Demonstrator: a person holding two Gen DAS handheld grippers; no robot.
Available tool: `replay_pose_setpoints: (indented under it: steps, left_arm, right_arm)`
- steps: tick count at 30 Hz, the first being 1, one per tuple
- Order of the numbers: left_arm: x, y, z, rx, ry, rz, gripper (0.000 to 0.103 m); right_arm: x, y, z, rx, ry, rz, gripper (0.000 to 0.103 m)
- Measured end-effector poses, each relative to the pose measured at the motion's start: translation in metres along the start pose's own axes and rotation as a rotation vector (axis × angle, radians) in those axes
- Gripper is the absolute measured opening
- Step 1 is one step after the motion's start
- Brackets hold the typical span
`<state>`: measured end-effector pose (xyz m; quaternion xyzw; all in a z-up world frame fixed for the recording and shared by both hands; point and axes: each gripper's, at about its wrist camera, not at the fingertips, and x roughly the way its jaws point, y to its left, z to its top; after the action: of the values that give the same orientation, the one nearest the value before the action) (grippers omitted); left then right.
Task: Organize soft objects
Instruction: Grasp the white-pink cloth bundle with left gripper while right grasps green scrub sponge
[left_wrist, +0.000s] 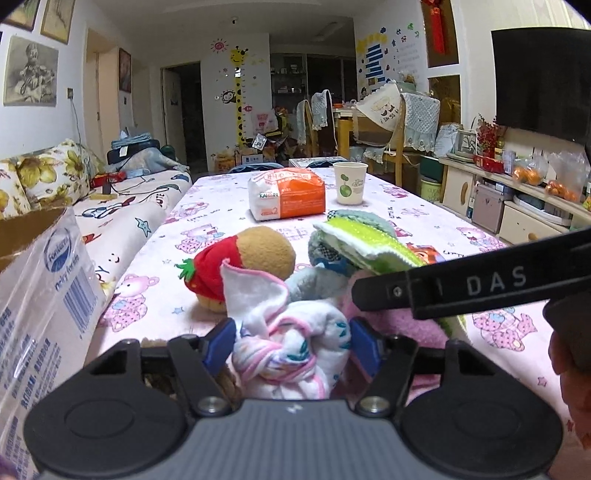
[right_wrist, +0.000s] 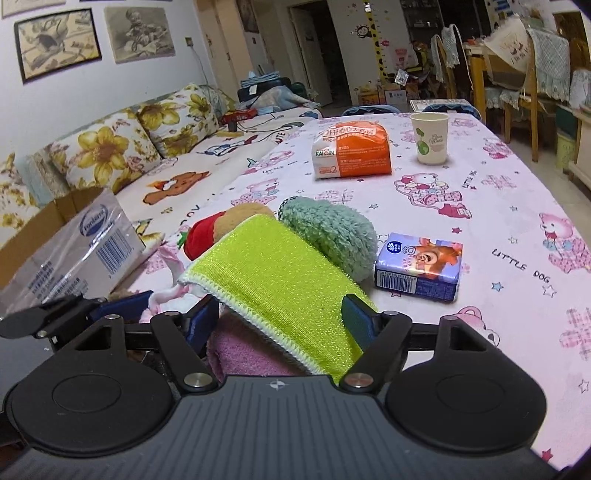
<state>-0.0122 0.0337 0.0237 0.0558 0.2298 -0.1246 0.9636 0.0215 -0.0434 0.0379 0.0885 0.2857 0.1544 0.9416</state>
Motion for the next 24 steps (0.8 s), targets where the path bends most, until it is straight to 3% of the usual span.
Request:
replay_pose_setpoints:
  steps: [4, 8, 16, 18, 24]
  left_arm:
    - [0.001, -0.002, -0.001, -0.004, 0.004, 0.001, 0.064]
    - [0.0, -0.004, 0.0, 0.002, 0.005, 0.014, 0.061]
    - [-0.004, 0.0, 0.001, -0.02, 0.003, 0.017, 0.058]
    - [-0.005, 0.003, 0.001, -0.031, 0.004, 0.016, 0.057]
    - [-0.011, 0.007, 0.001, -0.054, 0.003, 0.018, 0.056]
  right_arm:
    - [0.001, 0.006, -0.003, -0.029, -0.013, -0.015, 0.102]
    - [0.004, 0.006, -0.003, -0.003, -0.025, -0.022, 0.103]
    - [0.001, 0.005, -0.001, -0.013, -0.075, -0.045, 0.071]
    - [-0.002, 0.005, -0.001, -0.02, -0.088, -0.044, 0.058]
    - [-0.007, 0.003, 0.0, -0.025, -0.102, -0.055, 0.046]
